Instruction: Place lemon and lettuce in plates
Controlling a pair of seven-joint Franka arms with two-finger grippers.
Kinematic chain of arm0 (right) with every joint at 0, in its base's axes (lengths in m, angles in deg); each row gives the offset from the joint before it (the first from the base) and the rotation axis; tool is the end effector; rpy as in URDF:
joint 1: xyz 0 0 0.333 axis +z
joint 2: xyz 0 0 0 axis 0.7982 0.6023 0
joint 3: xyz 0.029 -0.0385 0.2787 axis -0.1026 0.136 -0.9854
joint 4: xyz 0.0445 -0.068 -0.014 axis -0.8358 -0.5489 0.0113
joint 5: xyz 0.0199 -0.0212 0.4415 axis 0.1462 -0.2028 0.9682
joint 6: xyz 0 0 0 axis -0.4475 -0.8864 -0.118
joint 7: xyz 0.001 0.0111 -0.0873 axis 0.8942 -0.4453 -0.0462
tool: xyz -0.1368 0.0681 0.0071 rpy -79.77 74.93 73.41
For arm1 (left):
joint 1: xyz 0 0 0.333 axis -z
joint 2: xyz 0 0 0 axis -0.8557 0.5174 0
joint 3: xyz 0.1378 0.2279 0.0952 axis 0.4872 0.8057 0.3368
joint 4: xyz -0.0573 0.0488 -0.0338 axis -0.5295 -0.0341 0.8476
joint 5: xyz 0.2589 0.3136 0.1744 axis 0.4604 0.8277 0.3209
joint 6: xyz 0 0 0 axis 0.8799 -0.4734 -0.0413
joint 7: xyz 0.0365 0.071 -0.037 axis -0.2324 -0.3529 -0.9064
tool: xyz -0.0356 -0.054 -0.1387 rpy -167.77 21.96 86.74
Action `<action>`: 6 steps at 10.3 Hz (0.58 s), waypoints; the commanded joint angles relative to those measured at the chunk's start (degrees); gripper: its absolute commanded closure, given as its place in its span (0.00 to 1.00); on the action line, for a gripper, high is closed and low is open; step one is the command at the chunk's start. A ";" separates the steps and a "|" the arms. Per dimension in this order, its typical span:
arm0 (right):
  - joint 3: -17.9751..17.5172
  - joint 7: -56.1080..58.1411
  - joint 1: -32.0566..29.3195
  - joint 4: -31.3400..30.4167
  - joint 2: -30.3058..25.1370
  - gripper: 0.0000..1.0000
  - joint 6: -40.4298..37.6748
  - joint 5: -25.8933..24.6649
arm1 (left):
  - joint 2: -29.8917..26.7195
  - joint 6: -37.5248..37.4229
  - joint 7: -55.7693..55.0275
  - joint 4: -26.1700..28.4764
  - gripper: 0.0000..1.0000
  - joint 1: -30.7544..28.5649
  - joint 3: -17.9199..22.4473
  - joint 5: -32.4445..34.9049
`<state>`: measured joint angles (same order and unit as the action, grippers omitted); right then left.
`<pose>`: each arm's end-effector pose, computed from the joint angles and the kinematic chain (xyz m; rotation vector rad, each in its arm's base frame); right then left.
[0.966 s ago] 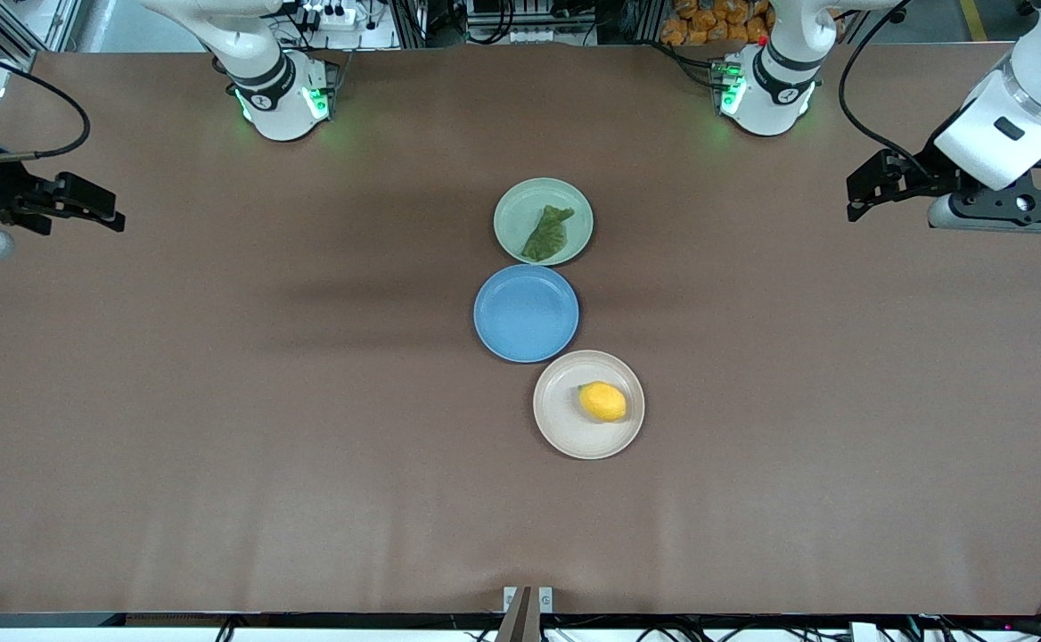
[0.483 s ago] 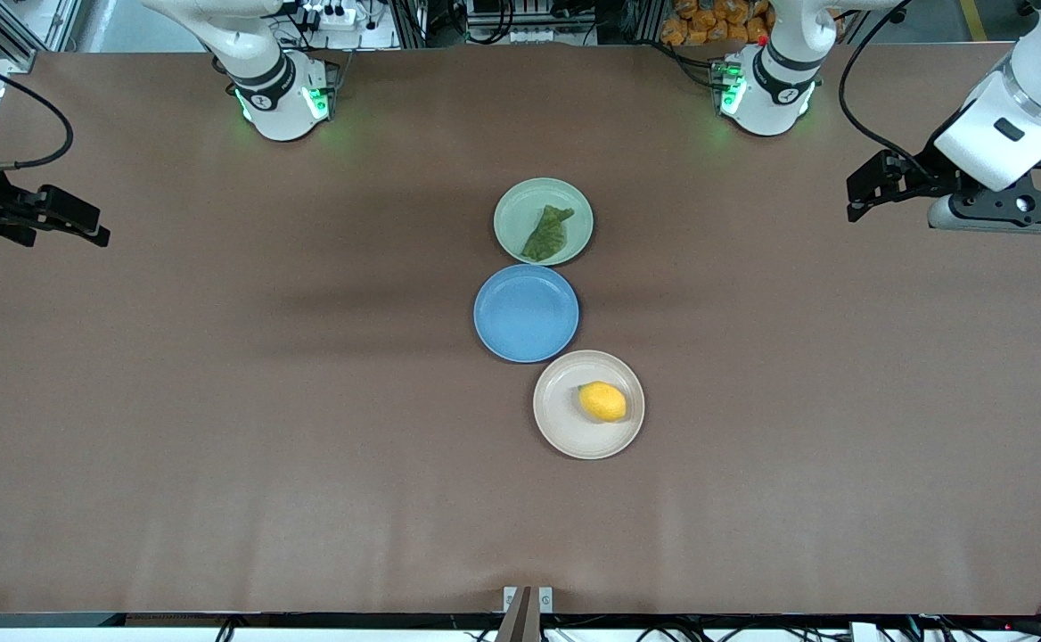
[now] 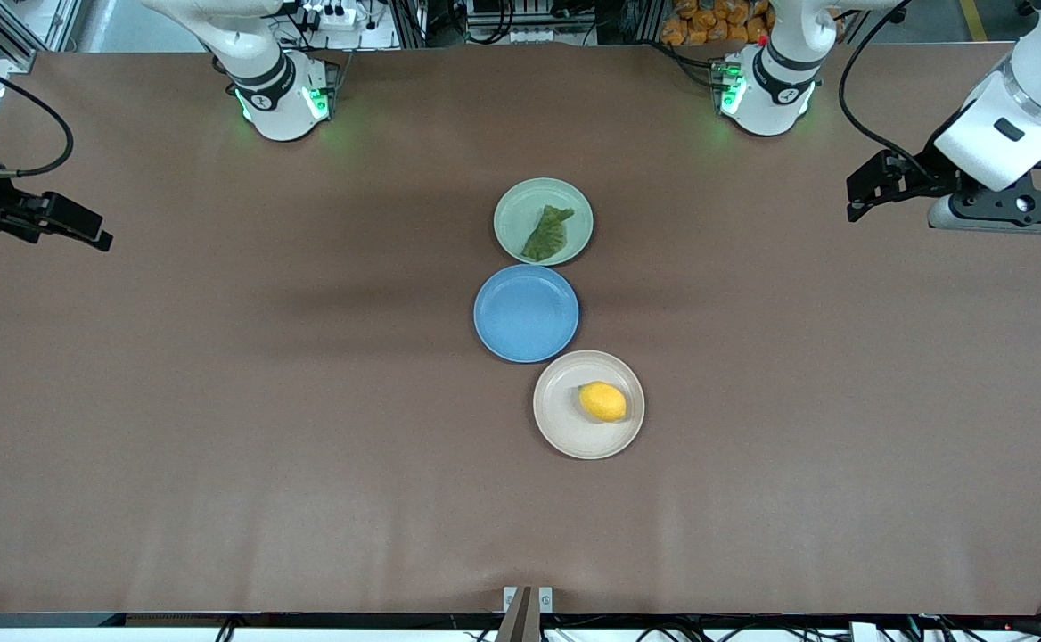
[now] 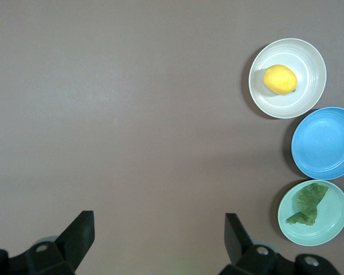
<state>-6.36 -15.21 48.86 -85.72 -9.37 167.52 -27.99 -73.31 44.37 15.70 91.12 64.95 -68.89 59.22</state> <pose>0.5999 -0.0087 0.5340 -3.0855 0.2335 0.0889 0.5805 -0.1165 0.5475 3.1116 -0.1189 0.0052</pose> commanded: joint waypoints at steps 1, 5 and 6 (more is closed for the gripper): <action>-0.42 0.91 -1.60 1.10 0.70 0.00 -0.49 -0.32 | 0.26 -1.10 1.32 -1.02 0.00 -0.13 0.05 0.21; -0.51 2.06 -1.08 2.67 1.67 0.00 -0.32 -1.11 | 0.26 -1.10 1.23 -1.02 0.00 -0.13 0.05 0.21; -0.60 2.06 -1.17 2.68 1.67 0.00 -0.32 -0.93 | 0.26 -1.10 1.23 -1.02 0.00 -0.13 0.05 0.21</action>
<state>-6.34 -13.79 48.23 -85.22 -8.95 167.74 -28.11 -73.30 44.37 15.70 91.12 64.95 -68.89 59.22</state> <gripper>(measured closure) 0.000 0.000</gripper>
